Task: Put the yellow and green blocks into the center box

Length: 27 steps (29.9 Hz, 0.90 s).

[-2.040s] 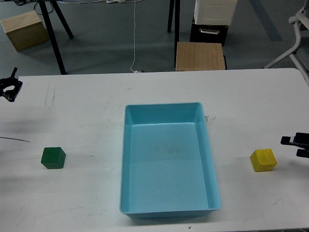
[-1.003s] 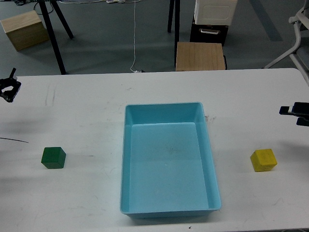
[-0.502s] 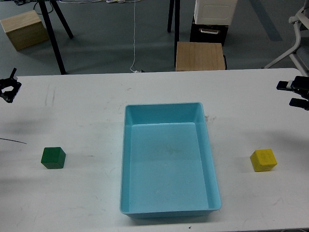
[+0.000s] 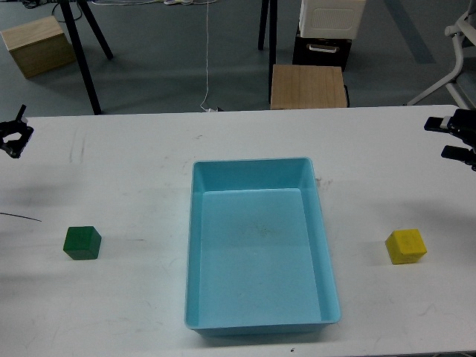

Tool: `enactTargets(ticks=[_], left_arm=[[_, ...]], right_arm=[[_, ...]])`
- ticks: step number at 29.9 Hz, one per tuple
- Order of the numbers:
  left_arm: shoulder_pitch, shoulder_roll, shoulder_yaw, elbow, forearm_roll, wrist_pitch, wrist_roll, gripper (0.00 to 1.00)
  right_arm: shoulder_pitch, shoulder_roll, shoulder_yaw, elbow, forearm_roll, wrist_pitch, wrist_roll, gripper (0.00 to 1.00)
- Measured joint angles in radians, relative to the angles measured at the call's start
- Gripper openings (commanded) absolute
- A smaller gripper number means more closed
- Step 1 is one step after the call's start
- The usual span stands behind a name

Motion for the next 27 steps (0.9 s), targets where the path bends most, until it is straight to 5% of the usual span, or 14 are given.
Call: enactTargets(ticks=[14,27], left_arm=[[0.009,0.022,0.0,-0.022,0.0,0.0,-0.001,1.0],[0.021,0.042,-0.005,-0.028,-0.001,0.0,-0.002,1.0]], right_arm=[[-0.008,-0.112,-0.022,0.1,0.01,0.0,0.002,0.99],[-0.014,-0.177,0.018,0.19,0.342,0.0,0.002,0.99]])
